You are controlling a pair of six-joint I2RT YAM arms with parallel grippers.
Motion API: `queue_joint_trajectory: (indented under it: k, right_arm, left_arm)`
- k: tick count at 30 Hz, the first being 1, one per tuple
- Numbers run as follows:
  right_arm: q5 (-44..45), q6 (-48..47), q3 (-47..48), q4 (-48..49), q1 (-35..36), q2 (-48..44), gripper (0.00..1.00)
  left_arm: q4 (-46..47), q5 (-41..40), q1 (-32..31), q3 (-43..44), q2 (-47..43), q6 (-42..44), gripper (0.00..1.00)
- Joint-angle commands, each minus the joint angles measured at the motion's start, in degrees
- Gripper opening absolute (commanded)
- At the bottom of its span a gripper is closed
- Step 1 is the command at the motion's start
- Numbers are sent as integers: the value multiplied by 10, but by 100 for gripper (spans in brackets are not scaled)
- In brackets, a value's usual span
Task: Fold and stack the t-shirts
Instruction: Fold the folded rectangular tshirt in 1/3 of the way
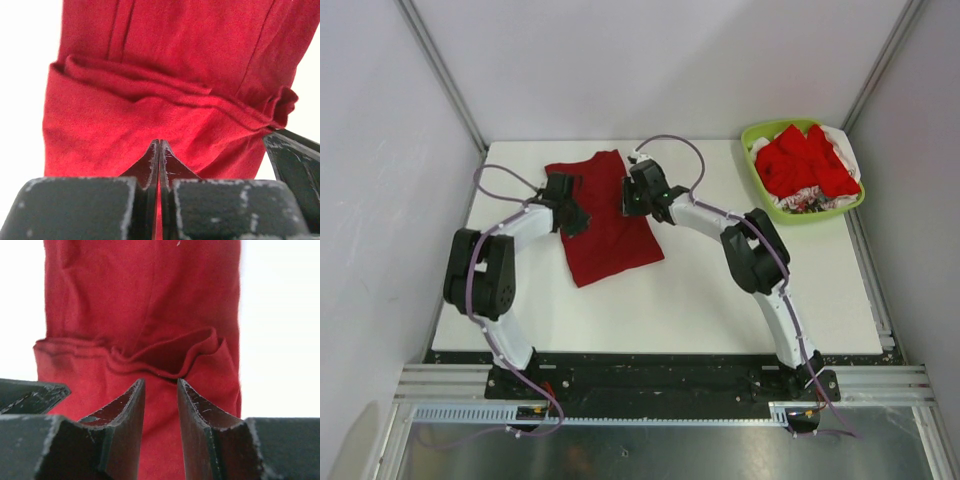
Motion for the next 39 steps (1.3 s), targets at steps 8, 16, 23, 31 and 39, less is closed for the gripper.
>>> queue_joint_trajectory:
  k: [8, 16, 23, 31, 39]
  right_arm:
    - [34, -2, 171, -100, -43, 125, 36]
    - [53, -15, 169, -109, -57, 92, 46]
    - [47, -12, 95, -84, -58, 26, 47]
    - [43, 7, -17, -59, -54, -39, 48]
    - [15, 13, -104, -71, -57, -96, 50]
  left_arm:
    - [7, 9, 13, 117, 100, 30, 0]
    - [6, 4, 23, 148, 104, 59, 2]
    - [2, 2, 25, 127, 45, 51, 11]
    - [9, 71, -24, 116, 60, 23, 3]
    - [24, 87, -58, 160, 132, 3, 0]
